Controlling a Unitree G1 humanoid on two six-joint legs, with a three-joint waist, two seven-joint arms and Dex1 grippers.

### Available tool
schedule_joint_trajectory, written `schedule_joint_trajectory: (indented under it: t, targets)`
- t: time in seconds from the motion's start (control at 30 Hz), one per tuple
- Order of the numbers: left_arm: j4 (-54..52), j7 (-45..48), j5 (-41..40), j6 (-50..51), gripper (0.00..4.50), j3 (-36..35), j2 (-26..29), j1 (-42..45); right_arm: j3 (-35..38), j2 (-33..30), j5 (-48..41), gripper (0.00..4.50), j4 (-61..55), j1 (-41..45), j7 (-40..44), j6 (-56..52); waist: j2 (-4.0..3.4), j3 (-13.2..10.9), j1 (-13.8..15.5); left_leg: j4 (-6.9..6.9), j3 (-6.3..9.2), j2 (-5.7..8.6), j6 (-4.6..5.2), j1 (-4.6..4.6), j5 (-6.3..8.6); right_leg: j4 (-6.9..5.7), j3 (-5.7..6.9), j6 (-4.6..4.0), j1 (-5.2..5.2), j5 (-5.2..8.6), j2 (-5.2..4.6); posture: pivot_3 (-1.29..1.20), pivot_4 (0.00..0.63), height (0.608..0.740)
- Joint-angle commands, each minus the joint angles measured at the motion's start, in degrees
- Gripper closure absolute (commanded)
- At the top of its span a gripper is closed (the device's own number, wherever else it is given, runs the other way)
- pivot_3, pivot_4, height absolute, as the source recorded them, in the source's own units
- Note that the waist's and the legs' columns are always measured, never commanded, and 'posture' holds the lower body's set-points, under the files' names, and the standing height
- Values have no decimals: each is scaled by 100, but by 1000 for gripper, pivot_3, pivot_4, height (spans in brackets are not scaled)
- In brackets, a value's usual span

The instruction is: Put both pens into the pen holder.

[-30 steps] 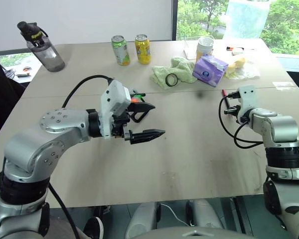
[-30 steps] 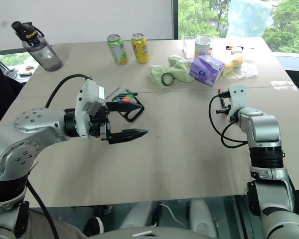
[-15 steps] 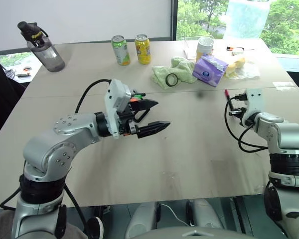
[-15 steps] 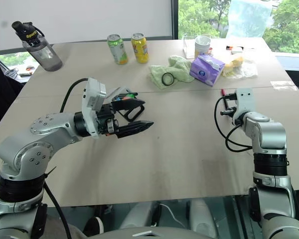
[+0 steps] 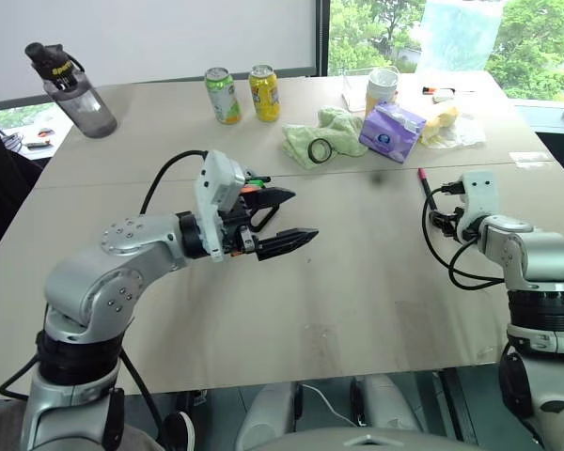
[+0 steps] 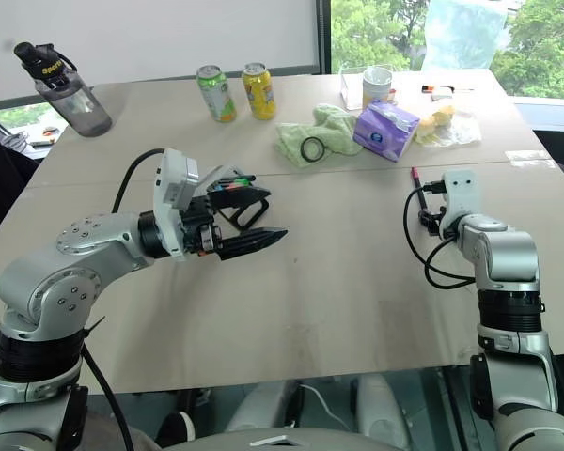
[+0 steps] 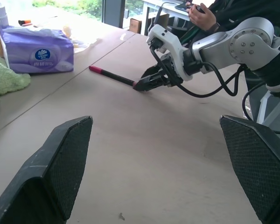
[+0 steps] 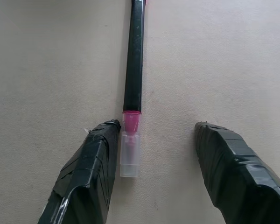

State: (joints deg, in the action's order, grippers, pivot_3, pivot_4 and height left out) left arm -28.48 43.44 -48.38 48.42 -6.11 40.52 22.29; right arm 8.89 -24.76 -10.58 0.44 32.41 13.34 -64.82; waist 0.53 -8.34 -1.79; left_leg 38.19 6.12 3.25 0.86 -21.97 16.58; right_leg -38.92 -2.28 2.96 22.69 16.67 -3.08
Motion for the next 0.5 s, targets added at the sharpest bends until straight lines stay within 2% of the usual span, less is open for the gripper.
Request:
schedule_joint_trajectory:
  t: [0.03,0.17,0.43,0.5]
  targets:
    - [-170,40,-25,-114,0,-92,62,5,-61,-20,-108,2533,-5,-123,132,-266,0,0,-1,0,1,0,0,0,0,0,1,0,0,0,0,0,150,740]
    - [-169,85,-14,-146,0,-68,61,8,-26,-14,-140,4366,-32,-140,140,-289,0,0,3,1,0,1,0,-1,0,1,0,0,-1,0,-2,0,150,740]
    - [-112,261,124,-288,0,-13,100,3,176,25,-207,4442,-10,-188,129,-54,0,0,4,0,1,1,0,0,0,2,1,0,-2,0,-1,0,150,740]
    - [-89,172,88,-298,0,2,-55,-17,467,151,-219,4442,-69,-202,-73,219,0,0,4,0,2,1,0,-1,0,2,1,0,-1,0,-1,0,150,740]
